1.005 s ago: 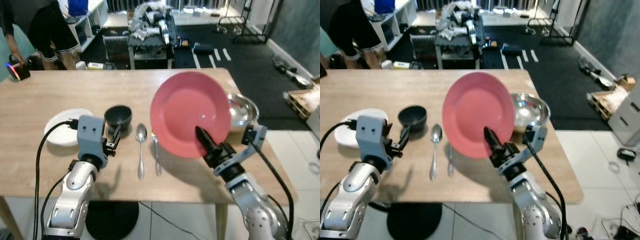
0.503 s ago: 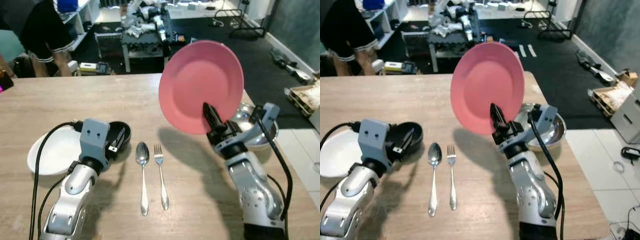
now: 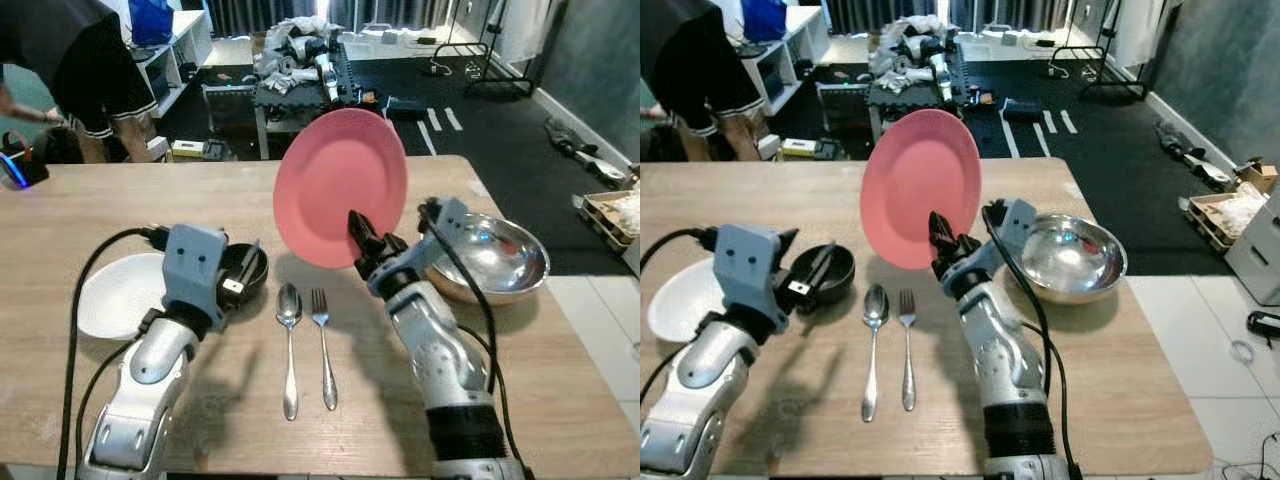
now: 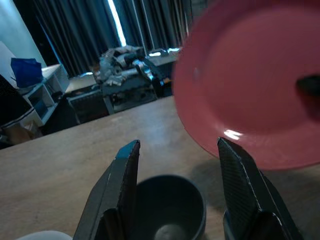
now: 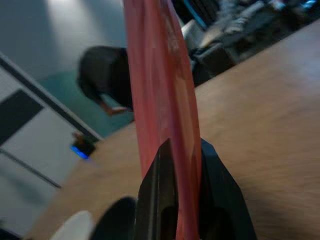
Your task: Setting the table
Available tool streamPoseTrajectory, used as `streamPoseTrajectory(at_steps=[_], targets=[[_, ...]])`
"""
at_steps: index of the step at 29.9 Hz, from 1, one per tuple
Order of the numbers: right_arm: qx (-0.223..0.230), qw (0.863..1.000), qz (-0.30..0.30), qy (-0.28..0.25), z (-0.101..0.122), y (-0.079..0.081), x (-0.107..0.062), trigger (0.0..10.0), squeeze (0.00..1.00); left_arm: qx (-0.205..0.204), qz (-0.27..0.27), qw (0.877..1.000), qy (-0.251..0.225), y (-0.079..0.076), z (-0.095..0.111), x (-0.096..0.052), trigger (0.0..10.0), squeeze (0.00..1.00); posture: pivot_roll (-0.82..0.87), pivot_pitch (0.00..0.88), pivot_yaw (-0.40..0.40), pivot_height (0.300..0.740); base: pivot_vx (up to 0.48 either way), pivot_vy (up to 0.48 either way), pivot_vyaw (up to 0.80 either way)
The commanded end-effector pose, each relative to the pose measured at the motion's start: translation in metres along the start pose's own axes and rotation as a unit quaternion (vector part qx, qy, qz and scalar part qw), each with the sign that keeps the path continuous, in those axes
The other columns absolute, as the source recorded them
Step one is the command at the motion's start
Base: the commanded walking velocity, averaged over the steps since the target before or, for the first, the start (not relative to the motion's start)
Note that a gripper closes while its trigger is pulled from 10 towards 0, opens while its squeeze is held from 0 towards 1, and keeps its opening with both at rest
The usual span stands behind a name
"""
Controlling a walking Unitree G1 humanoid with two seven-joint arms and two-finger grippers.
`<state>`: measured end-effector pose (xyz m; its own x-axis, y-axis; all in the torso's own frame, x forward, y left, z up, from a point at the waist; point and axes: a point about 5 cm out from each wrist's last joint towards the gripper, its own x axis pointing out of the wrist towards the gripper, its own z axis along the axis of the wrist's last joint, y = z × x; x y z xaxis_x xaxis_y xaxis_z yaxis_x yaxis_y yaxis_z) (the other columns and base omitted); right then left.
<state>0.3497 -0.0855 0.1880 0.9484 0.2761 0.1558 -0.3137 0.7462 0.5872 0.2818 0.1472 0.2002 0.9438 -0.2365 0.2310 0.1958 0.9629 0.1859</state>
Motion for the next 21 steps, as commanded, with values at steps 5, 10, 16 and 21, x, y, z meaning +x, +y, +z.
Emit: streamPoseTrajectory(at_steps=[5,10,16,21], targets=[[-0.006,0.997,-0.07,-0.008,-0.007,-0.008,0.02,10.0,0.0,0.0,0.013,1.0,0.015,0.001,0.001,-0.013,10.0,0.0,0.11,0.022,0.04,0.74,0.0,0.0,0.0],[0.002,0.996,-0.087,-0.002,-0.01,-0.01,0.028,10.0,0.0,-0.001,0.024,0.999,0.024,-0.001,0.002,-0.021,10.0,0.0,0.14,0.047,0.021,0.74,0.0,0.0,0.0],[-0.012,0.996,-0.086,0.022,-0.023,-0.005,0.032,10.0,0.0,-0.003,0.034,0.999,0.036,-0.004,0.002,-0.032,10.0,0.0,0.16,0.08,-0.004,0.74,0.0,0.0,0.0],[-0.041,0.993,-0.107,0.021,-0.027,-0.011,0.03,10.0,0.63,-0.007,0.045,0.998,0.043,-0.004,0.002,-0.038,10.0,0.0,0.17,0.093,-0.017,0.74,0.0,0.0,0.0]])
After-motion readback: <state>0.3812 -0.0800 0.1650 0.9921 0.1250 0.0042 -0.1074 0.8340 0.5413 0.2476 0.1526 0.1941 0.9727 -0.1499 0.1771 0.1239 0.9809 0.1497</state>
